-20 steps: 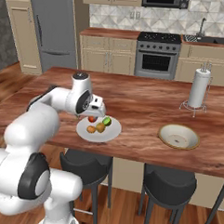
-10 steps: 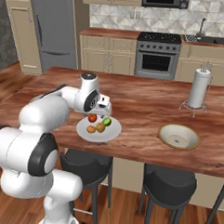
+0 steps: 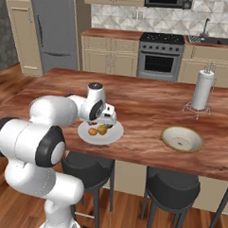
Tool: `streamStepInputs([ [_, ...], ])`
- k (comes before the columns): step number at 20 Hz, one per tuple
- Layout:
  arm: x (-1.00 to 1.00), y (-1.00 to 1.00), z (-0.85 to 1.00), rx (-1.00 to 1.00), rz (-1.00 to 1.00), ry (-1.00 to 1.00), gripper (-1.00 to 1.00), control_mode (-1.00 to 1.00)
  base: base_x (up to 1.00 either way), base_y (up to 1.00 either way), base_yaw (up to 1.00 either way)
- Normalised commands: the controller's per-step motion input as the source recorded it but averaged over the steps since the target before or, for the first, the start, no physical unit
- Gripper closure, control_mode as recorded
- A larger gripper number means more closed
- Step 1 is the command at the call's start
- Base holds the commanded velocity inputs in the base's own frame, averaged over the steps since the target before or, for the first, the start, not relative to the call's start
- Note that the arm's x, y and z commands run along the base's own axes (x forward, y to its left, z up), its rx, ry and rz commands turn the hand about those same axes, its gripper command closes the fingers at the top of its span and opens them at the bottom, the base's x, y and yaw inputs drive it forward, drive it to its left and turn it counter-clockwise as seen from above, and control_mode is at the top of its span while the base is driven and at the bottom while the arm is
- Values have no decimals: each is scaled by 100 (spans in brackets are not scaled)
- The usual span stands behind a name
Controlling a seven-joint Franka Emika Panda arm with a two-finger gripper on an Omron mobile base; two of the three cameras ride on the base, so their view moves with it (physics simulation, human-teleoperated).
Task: Take the fruits from the plate on the dining counter and place two fruits in each bowl.
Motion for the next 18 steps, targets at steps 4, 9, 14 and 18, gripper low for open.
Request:
streamStepInputs([
  [4,8,3,-11,0,-2,0,-100,-100,0,0,0],
  [9,21,0,-15,0,-1,0,-100,-100,0,0,0],
  [14,16,0,-34,0,-2,1,-100,-100,0,0,0],
  [18,21,1,-28,0,-2,0,-100,-100,0,0,0],
])
